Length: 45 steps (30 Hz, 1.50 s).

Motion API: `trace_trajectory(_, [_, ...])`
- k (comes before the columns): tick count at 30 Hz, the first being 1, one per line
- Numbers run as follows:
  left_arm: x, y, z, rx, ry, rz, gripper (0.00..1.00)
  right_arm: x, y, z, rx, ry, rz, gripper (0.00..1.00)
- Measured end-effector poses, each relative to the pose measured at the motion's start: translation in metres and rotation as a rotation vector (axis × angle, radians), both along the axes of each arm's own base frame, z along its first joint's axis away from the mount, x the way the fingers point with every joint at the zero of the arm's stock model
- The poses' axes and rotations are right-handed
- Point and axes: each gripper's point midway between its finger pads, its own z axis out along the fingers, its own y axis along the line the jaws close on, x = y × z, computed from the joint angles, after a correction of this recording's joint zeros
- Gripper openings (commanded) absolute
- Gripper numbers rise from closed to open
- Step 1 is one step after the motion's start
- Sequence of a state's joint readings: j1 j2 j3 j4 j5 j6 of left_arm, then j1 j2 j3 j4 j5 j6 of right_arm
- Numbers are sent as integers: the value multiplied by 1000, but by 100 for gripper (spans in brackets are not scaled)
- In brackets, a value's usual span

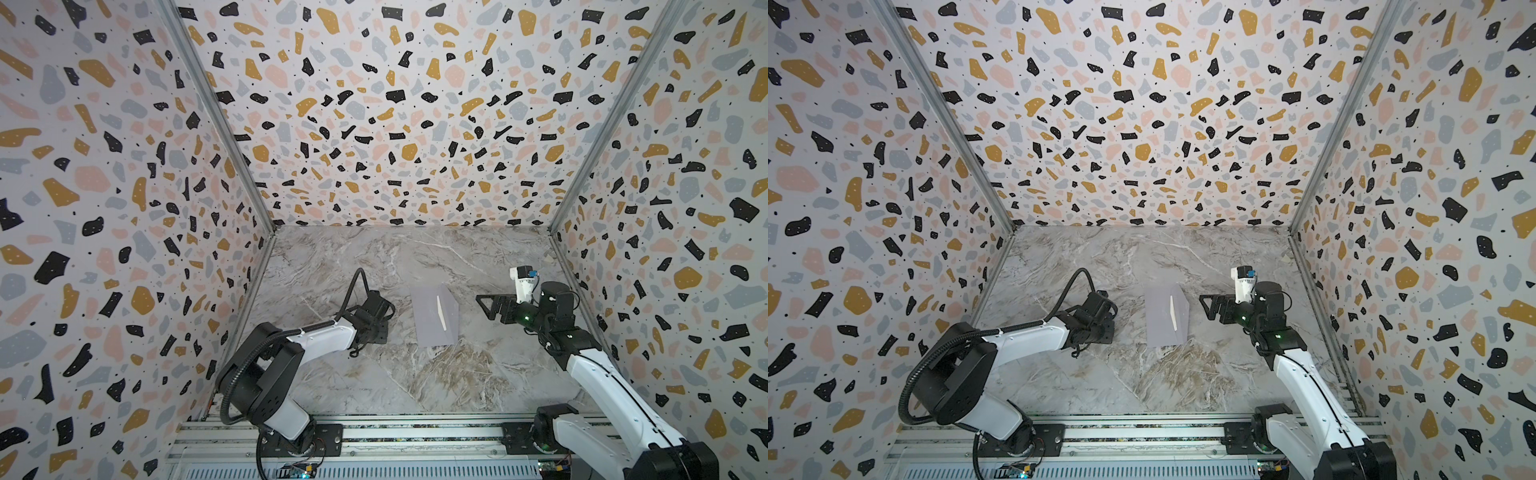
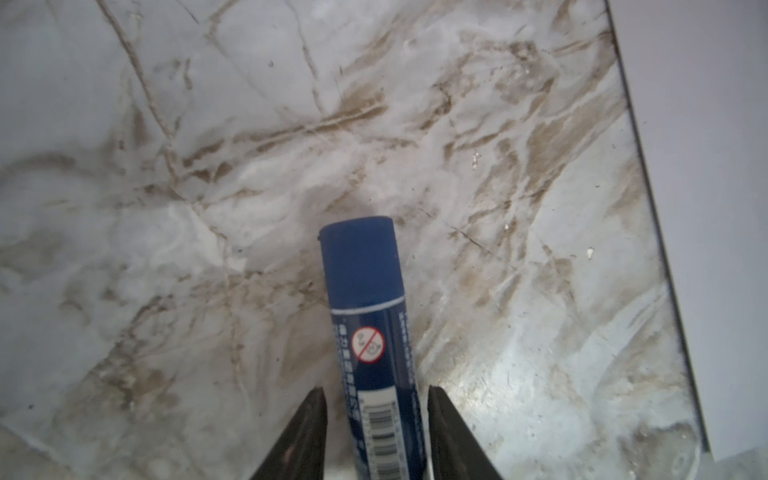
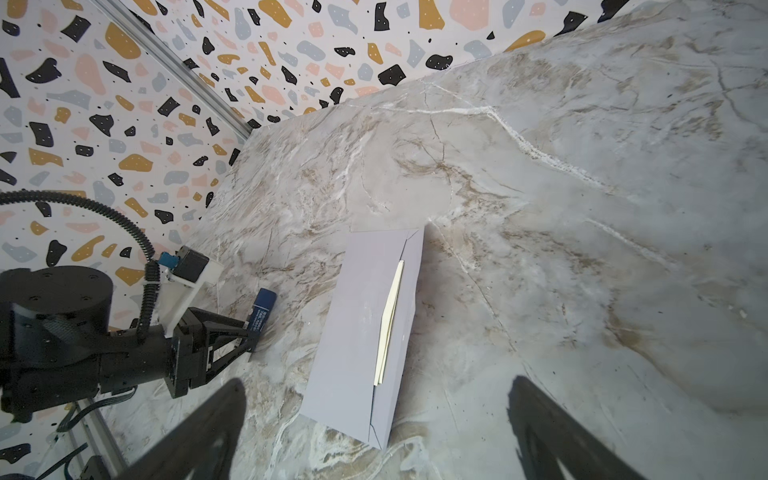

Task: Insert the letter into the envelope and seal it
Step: 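Grasp the blue glue stick upright with the left gripper, then lift the glue stick with the left gripper while the right gripper moves toward it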

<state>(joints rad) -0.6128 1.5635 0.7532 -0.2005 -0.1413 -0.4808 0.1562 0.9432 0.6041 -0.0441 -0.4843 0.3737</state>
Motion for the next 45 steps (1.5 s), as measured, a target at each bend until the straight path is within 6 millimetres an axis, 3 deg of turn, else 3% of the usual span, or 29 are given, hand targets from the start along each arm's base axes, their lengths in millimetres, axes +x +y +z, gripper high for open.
trace_trajectory(9, [3, 2, -5, 19, -5, 7, 25, 0, 0, -1, 2, -2, 3, 99])
trace_trajectory(16, [6, 1, -5, 20, -18, 5, 10, -1, 2, -2, 6, 0, 11, 99])
trace_trajectory(20, [6, -1, 3, 10, -37, -9, 6, -2, 3, -1, 12, 0, 22, 99])
trace_trajectory(23, [11, -7, 32, -40, -107, -33, 3, -4, 6, -1, 19, 1, 36, 99])
trace_trajectory(28, [17, -32, 115, -230, -322, -122, 0, -9, 12, 3, 42, 9, 79, 99])
trace_trajectory(33, [5, -51, 180, -355, -500, -242, 0, -9, 22, 31, 81, -34, 143, 99])
trace_trajectory(38, [-9, -55, 212, -394, -618, -313, 0, -13, 33, 60, 120, -84, 205, 99])
trace_trajectory(45, [-24, -51, 234, -358, -757, -409, 0, -25, 62, 77, 144, -94, 318, 99])
